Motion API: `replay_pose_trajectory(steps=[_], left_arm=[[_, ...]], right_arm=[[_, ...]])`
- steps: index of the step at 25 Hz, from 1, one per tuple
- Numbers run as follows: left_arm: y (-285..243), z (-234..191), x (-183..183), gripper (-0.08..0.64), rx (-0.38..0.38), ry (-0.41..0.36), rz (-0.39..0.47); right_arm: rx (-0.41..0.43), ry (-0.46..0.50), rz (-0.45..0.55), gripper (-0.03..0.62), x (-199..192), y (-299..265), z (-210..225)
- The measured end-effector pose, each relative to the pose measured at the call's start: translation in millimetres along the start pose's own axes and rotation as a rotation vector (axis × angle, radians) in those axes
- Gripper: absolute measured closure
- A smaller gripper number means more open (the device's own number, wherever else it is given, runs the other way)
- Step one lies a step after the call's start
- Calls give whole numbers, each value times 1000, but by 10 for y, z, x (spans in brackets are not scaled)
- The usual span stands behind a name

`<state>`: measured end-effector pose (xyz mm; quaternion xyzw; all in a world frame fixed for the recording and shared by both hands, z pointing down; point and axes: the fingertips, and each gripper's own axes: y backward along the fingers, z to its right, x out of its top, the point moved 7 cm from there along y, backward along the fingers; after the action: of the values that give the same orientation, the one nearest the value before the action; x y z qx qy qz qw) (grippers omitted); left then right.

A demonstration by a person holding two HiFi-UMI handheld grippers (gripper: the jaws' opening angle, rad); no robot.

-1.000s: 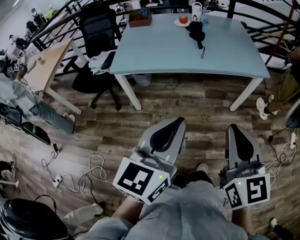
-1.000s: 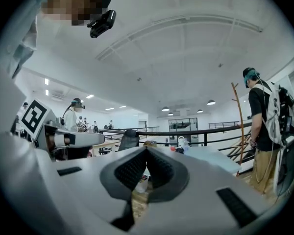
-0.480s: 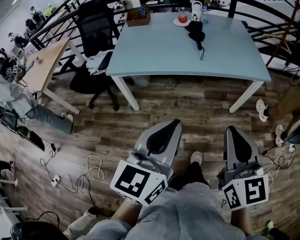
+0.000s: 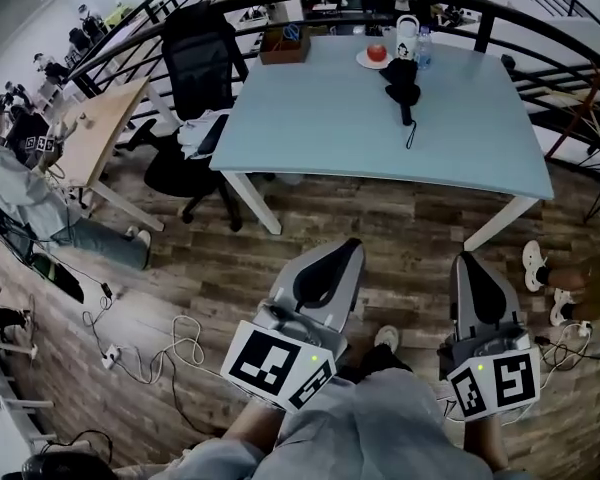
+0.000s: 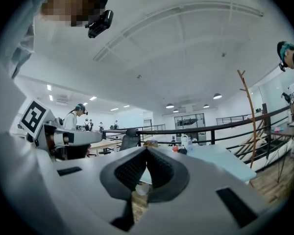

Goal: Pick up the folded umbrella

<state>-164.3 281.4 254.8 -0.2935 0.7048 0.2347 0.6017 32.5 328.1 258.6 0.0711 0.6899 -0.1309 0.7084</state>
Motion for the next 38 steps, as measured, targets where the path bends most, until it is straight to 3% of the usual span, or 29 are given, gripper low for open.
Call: replay_pose_trajectory(steps=[12,20,26,31,38], left_arm=[[-918,21,28,555,76,-22,15],[-1253,40,-33,555,119,-21,-1],[-1417,46,-82,555,98,-14,-22],[-1634,10,-52,555,29,-15,-10],[-1988,-324,-27,555,13,-3,-11]], right_arm=[[70,5,13,594,41,-610,924],[103,5,-6,594,-22,-777,1286],[72,-15,-1,594,-57,-793,1404],[27,-14,7,594,-43,-835,1526],[-4,2,-3,594,1,-1211,1630]])
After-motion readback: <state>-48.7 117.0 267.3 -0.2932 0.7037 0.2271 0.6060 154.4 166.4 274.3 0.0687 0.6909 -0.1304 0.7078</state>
